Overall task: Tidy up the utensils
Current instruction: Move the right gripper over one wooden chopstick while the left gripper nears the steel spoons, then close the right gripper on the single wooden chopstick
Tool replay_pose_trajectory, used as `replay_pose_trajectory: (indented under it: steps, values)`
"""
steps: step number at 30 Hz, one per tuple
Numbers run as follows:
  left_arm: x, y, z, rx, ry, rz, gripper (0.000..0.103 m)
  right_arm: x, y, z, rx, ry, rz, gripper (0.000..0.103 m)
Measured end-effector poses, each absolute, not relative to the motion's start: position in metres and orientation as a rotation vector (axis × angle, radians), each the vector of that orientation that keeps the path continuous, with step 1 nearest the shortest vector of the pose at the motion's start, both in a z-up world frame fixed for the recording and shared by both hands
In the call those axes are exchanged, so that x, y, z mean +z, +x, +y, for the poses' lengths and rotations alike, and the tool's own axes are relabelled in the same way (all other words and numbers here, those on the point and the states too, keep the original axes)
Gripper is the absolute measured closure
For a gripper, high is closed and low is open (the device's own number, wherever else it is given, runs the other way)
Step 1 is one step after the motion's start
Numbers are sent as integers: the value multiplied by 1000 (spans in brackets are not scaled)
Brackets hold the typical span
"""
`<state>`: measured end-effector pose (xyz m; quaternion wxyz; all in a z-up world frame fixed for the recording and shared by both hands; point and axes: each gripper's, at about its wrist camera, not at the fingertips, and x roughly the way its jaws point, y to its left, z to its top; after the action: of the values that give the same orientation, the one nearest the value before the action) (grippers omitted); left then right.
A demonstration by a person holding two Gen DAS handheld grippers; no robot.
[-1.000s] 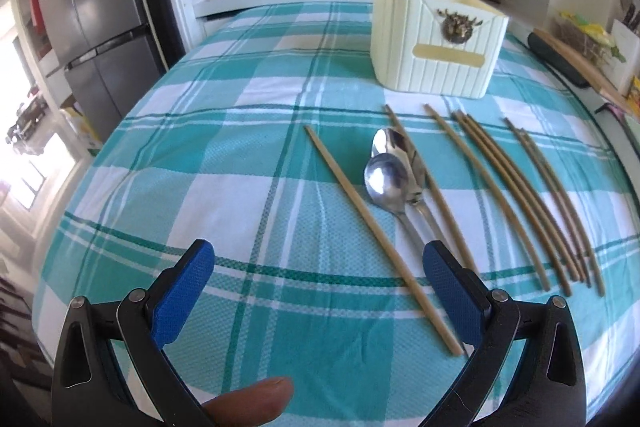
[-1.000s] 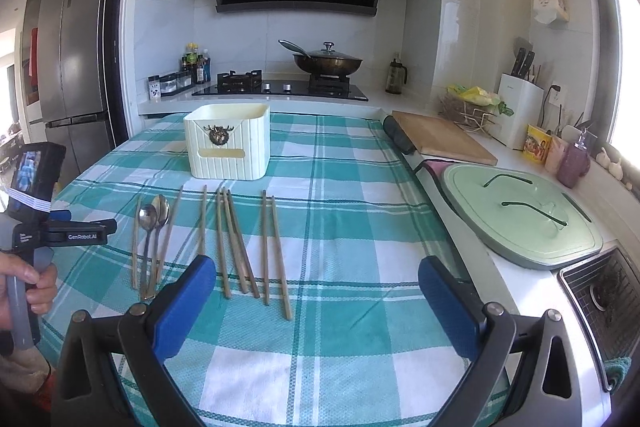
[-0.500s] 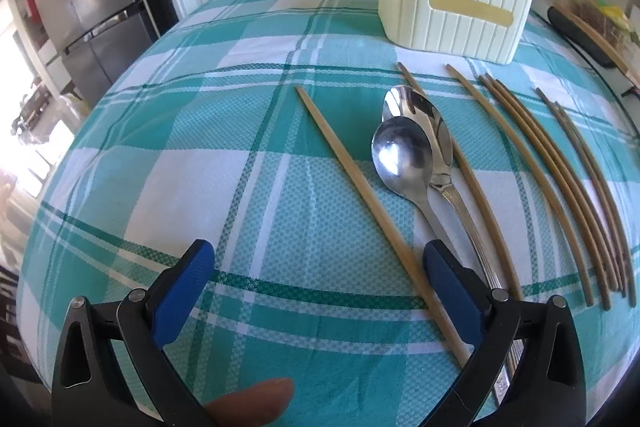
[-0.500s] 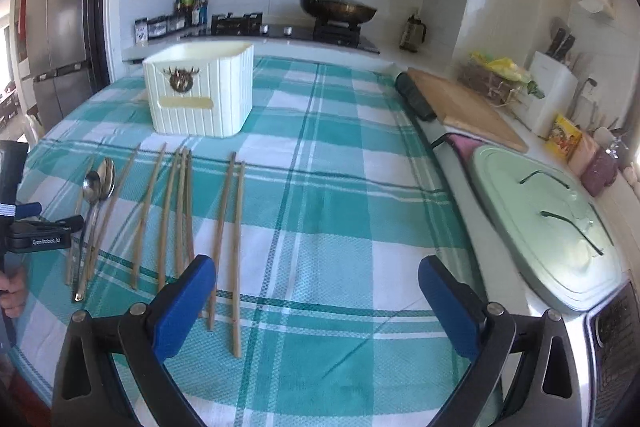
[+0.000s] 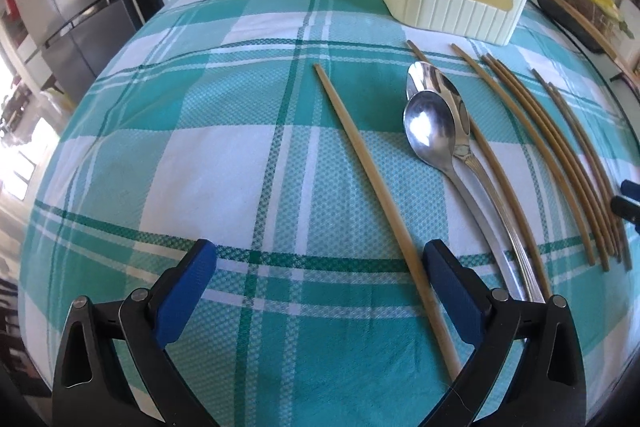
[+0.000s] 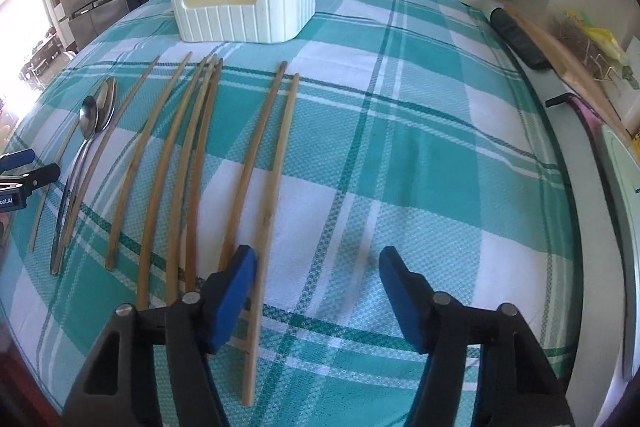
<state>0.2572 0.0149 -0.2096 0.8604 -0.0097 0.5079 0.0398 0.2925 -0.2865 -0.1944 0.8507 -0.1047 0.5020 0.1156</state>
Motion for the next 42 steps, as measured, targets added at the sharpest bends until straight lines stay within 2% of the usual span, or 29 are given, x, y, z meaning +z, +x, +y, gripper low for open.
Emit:
replay_pose_trajectory:
  steps: [5, 6, 8, 10, 11, 13, 16, 17, 22, 25, 26, 27, 28, 29, 30, 36, 42]
  values:
    - [-208, 253, 18, 62, 23, 1108, 0, -194, 291, -280, 305, -229, 1060, 74]
    - [-208, 252, 18, 56, 42, 1105, 2, -193, 291, -278, 309, -231, 1059, 76]
    - [-205, 248, 20, 28, 58, 1091, 13, -193, 291, -276, 287, -233, 1055, 88]
    - [-204, 245, 23, -13, 41, 1092, 33, -193, 293, -279, 244, -208, 1054, 93]
    - [-203, 243, 25, -28, 36, 1090, 38, -193, 293, -282, 223, -190, 1053, 93]
    - [-200, 241, 26, -42, 53, 1076, 66, -193, 290, -289, 167, -160, 1047, 94]
    - [-199, 237, 29, -51, 75, 1064, 86, -193, 283, -302, 113, -129, 1048, 94]
    - [-200, 237, 31, -49, 74, 1060, 89, -194, 281, -305, 103, -127, 1052, 94]
    - [-200, 244, 48, -20, 62, 1057, 90, -192, 271, -322, 61, -139, 1098, 94]
    - [-200, 256, 59, -19, 64, 1071, 82, -190, 270, -325, 61, -154, 1127, 93]
    - [-200, 260, 61, -33, 65, 1083, 77, -189, 271, -325, 68, -160, 1134, 93]
    - [-200, 265, 63, -53, 80, 1099, 60, -189, 272, -325, 76, -166, 1144, 92]
    - [-201, 269, 62, -71, 101, 1112, 45, -189, 274, -324, 91, -173, 1156, 85]
    - [-201, 272, 61, -89, 128, 1119, 41, -189, 275, -322, 106, -177, 1163, 75]
    - [-201, 278, 60, -111, 157, 1126, 39, -189, 278, -322, 122, -179, 1171, 71]
    - [-201, 309, 49, -195, 229, 1157, 42, -189, 307, -317, 180, -193, 1211, 69]
    - [-199, 345, 33, -274, 233, 1177, 70, -189, 355, -307, 228, -200, 1232, 69]
